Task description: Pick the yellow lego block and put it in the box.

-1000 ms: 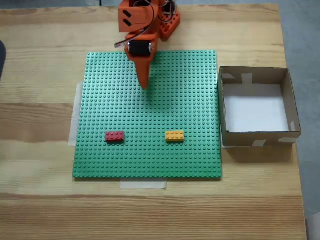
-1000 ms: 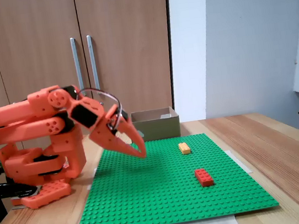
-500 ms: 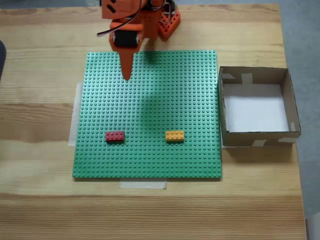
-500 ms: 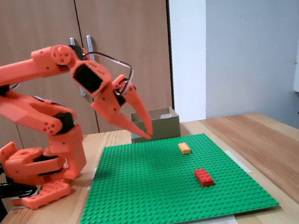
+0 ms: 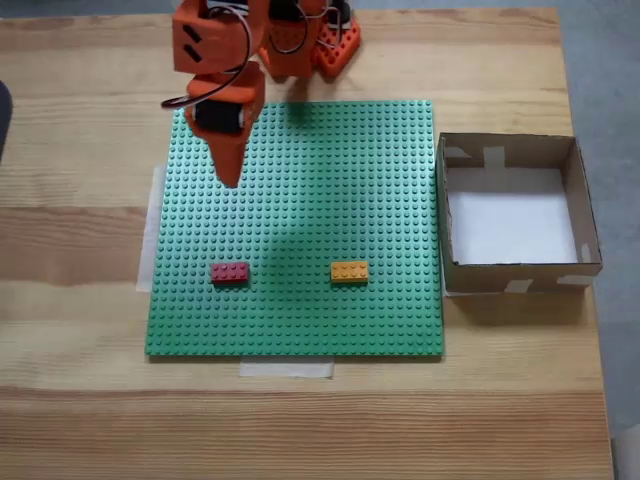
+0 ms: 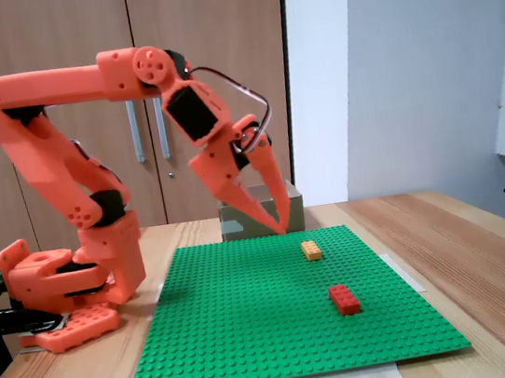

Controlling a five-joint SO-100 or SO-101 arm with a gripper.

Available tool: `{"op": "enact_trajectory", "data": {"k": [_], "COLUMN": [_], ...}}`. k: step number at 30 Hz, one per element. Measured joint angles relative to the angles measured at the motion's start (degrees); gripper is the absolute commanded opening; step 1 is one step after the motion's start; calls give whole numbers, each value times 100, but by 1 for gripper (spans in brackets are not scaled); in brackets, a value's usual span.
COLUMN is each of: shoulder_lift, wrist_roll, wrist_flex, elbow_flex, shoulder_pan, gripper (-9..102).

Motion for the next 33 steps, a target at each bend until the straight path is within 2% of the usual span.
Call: {"op": "enact_trajectory", "data": {"k": [14,33], "shoulder_lift": [-615,-1063], "wrist_roll": [-18,264], "wrist_flex": [-158,97], "elbow_flex": [-404,-949], "shoulder_pan": [44,-1063], "gripper": [4,5]}}
